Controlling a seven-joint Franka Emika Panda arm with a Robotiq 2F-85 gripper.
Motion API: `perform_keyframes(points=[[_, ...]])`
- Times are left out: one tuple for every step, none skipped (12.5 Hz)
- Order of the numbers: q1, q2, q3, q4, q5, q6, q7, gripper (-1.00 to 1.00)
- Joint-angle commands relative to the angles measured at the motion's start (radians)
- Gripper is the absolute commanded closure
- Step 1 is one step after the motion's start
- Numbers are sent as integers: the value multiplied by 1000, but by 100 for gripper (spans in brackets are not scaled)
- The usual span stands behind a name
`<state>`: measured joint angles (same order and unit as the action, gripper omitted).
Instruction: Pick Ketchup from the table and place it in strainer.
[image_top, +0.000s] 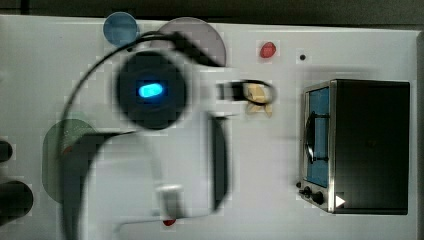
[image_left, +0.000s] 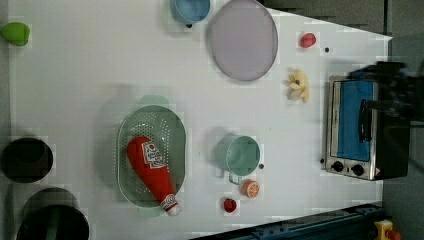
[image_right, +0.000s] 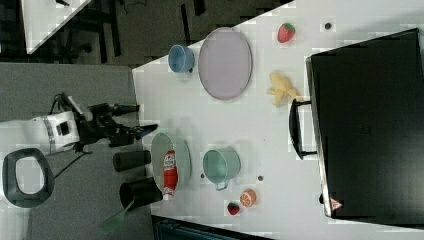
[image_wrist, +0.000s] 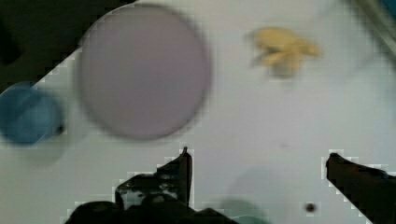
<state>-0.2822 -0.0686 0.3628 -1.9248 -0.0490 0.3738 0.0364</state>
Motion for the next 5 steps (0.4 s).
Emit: perform_keyframes(points=[[-10,-15,-73,88,27,-124,-83,-100],[-10,-16,-96,106,41,-148,-94,-100],[-10,-16,-116,120,45,-179,-94,-100],[-10,-16,-127,130,45,-209,-87,-100],[-10,-16,-133,133,45,-236,-61,-100]])
